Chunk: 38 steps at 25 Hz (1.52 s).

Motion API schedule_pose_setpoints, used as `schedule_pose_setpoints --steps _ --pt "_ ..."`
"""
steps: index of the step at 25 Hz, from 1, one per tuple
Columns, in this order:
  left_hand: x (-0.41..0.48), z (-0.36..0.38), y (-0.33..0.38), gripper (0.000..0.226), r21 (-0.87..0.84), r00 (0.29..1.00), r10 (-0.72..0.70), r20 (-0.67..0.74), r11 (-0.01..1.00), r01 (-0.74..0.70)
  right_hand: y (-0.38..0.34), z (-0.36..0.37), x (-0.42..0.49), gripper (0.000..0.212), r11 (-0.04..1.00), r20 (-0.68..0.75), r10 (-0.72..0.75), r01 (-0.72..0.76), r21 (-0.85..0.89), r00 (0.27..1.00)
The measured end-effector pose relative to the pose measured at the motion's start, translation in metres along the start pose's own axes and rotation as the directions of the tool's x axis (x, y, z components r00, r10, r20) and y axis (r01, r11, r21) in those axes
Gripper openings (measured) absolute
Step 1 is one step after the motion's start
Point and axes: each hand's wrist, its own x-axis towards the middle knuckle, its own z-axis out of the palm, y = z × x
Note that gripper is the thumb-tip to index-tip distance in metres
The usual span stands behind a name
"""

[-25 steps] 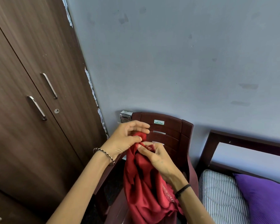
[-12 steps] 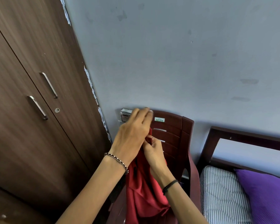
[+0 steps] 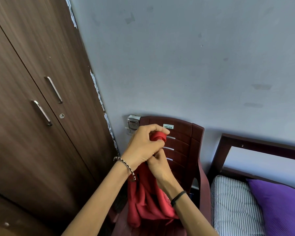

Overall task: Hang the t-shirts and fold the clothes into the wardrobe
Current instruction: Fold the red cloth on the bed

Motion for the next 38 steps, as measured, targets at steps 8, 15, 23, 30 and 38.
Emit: schedule_pose_setpoints --steps 8,15,23,30,38 --pt "-0.020 0.013 0.017 0.040 0.448 0.917 0.395 -0.058 0.831 -0.330 -0.004 -0.005 -0.002 0.038 0.993 -0.053 -0.117 0.118 0.002 0.992" --pt "-0.019 0.013 0.017 0.016 0.584 0.835 0.532 -0.142 0.726 -0.363 -0.008 -0.006 0.003 0.026 0.989 -0.090 -0.140 0.135 -0.057 0.986" --pt "0.027 -0.079 -0.027 0.017 0.654 0.800 0.356 -0.484 0.754 0.061 0.012 -0.065 0.029 0.019 0.982 -0.231 -0.064 0.021 -0.186 0.971" --pt "0.033 -0.163 -0.127 0.018 0.461 0.725 -0.056 -0.687 0.737 0.494 0.002 -0.138 0.045 0.020 0.994 -0.741 -0.057 -0.029 -0.103 0.669" --pt "0.018 -0.144 -0.168 0.012 0.249 0.649 -0.202 -0.733 0.809 0.533 -0.003 -0.143 0.039 0.022 0.988 -0.849 -0.096 -0.051 -0.143 0.519"
